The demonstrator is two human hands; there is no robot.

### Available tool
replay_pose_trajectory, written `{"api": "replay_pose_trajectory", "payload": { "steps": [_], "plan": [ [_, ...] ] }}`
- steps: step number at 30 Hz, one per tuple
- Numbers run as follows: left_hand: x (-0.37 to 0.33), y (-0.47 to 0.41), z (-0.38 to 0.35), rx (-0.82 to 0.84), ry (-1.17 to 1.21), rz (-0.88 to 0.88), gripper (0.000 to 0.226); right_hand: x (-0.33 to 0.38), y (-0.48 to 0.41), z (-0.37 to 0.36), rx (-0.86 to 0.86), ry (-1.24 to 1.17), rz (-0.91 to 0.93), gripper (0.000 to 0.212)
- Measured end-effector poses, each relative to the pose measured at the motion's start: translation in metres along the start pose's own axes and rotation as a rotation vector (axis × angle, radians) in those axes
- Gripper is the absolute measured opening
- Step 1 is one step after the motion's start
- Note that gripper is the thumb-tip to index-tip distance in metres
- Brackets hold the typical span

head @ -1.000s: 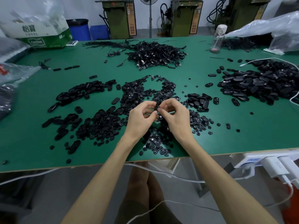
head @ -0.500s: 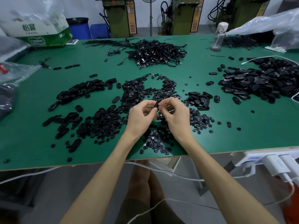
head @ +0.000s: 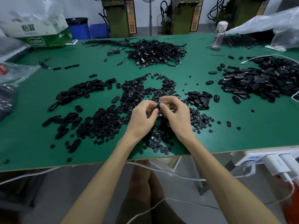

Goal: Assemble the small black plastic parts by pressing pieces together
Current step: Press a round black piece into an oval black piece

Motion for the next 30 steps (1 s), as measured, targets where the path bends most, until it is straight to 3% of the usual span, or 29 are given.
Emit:
{"api": "replay_pose_trajectory", "payload": {
  "steps": [9, 30],
  "plan": [
    [0.005, 0.000, -0.001, 0.015, 0.025, 0.041, 0.010, 0.003, 0.003, -0.005, 0.030, 0.030, 0.005, 0.004],
    [0.010, -0.002, -0.005, 0.038, 0.038, 0.063, 0.014, -0.004, 0.004, -0.008, 0.074, -0.049, -0.069, 0.006]
  ]
}}
Point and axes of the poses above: each hand's wrist, its own y-axis away from the middle knuckle, its own z-axis out of the back of the hand, x = y × z, the point moved 9 cm from there along -y, towards the middle knuckle, and after that the axes turned 2 degrees about -y, right-handed, at the moved point
